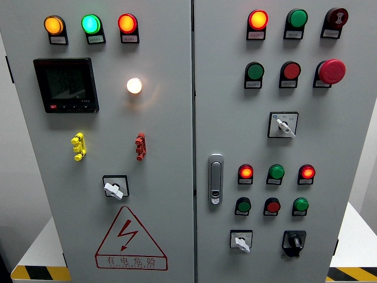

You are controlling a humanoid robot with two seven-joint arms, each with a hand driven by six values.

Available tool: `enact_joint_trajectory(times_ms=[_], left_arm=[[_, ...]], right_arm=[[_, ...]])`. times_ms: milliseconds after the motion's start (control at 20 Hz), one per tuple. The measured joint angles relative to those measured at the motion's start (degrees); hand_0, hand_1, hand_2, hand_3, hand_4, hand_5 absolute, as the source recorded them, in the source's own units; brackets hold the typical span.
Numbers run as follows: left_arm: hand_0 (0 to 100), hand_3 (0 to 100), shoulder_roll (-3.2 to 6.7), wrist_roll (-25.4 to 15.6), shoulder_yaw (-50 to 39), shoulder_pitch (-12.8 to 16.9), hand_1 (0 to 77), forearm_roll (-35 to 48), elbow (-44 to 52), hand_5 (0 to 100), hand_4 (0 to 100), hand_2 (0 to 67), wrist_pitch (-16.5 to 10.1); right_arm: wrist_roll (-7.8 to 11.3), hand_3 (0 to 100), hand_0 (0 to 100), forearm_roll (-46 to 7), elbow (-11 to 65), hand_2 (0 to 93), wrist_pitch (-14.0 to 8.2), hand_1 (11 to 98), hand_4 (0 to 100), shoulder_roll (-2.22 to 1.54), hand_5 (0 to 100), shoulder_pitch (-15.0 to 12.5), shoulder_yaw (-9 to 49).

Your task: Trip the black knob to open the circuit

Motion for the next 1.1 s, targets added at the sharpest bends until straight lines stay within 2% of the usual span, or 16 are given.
enact_joint_trajectory(times_ms=[450, 700, 900, 1100], left_arm=[[0, 26, 0.0, 0.0, 0.0, 0.0, 0.0, 0.0, 0.0, 9, 10, 19.5, 0.0], [0, 26, 0.0, 0.0, 0.0, 0.0, 0.0, 0.0, 0.0, 9, 10, 19.5, 0.0], [0, 26, 0.0, 0.0, 0.0, 0.0, 0.0, 0.0, 0.0, 9, 10, 19.5, 0.0], [0, 26, 0.0, 0.0, 0.0, 0.0, 0.0, 0.0, 0.0, 9, 10, 19.5, 0.0]], right_arm=[[-0.07, 5, 81, -0.3, 0.2, 0.0, 0.0, 32.2, 0, 0.03, 10, 0.4, 0.6], [-0.03, 5, 80, -2.6, 0.0, 0.0, 0.0, 32.2, 0, 0.02, 10, 1.6, 4.8], [-1.38, 5, 80, -15.2, -0.6, 0.0, 0.3, 32.3, 0, 0.02, 10, 2.1, 17.2], [-2.94, 5, 80, -29.4, -1.1, 0.0, 3.2, 32.4, 0, 0.03, 10, 2.7, 32.0]])
